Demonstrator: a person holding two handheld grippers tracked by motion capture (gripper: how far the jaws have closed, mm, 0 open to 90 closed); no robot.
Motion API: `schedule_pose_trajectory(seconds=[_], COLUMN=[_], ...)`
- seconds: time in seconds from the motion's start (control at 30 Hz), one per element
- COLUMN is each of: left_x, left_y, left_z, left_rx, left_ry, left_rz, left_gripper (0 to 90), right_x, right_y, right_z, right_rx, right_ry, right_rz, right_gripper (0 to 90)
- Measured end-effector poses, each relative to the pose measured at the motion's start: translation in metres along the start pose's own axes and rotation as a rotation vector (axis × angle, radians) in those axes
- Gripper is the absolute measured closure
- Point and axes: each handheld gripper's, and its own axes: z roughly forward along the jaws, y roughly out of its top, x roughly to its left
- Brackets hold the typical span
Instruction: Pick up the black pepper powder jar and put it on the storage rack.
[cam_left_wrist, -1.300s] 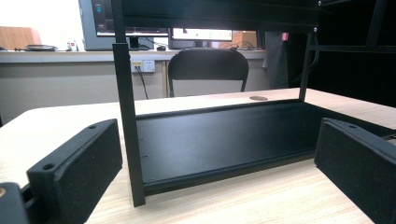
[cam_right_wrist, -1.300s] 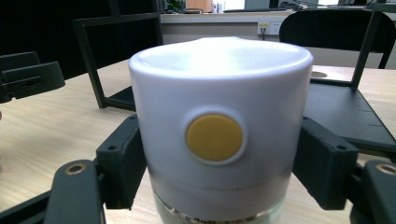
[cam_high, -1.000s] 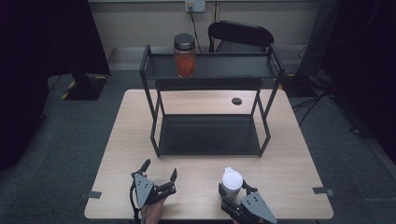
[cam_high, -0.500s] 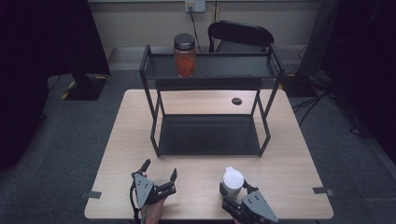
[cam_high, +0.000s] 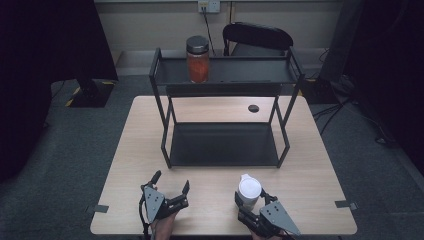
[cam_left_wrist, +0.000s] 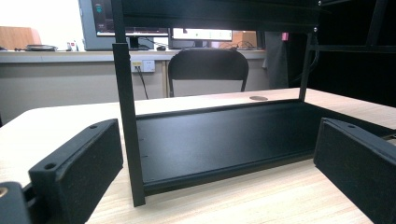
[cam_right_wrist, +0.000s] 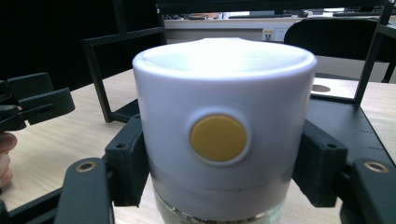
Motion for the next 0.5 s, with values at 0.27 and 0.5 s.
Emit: schedule_pose_trajectory(seconds=[0.27, 0.5], left_x=[0.0, 0.0], left_y=[0.0, 0.0], left_z=[0.0, 0.0], left_rx=[0.0, 0.0], left_ry=[0.0, 0.0], left_rz=[0.0, 0.0], left_gripper=[0.9, 1.0], right_x=[-0.002, -0.004], right_y=[0.009, 0.022], right_z=[0.004, 0.007], right_rx=[-0.02, -0.037], right_ry=[0.005, 0.01], right_rz=[0.002, -0.009], right_gripper=[30.4, 30.4])
